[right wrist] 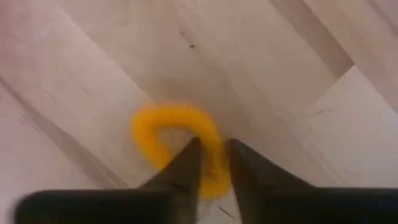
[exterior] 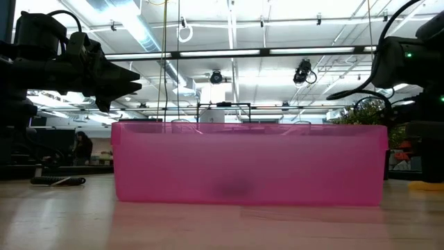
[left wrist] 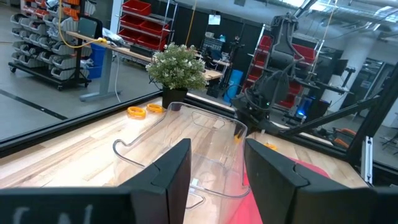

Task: Sort spring keychains
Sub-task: Put the yellow spring keychain into the transparent bin

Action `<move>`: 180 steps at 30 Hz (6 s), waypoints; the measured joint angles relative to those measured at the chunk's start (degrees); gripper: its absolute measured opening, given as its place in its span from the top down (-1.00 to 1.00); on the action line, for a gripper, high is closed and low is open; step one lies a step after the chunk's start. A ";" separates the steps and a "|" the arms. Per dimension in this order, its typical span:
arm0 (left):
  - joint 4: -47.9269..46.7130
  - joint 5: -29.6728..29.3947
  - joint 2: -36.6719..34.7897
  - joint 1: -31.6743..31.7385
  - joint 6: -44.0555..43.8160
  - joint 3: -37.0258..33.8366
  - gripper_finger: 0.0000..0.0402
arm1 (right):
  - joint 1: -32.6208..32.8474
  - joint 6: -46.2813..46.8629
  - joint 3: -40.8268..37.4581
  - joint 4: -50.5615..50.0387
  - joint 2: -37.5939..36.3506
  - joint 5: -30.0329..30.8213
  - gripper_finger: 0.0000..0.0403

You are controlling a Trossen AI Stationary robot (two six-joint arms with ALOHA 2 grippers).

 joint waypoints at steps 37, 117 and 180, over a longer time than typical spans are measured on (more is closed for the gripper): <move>-0.02 0.00 -0.02 0.00 0.00 0.00 0.23 | 0.77 -26.58 7.21 44.99 0.22 -2.71 0.96; 0.00 0.00 -0.01 0.00 0.00 0.00 0.23 | 8.29 -45.72 7.43 51.08 -10.04 3.62 0.33; -0.04 0.00 -0.02 0.00 0.00 0.02 0.23 | 18.56 3.70 2.40 2.94 2.63 -9.77 0.98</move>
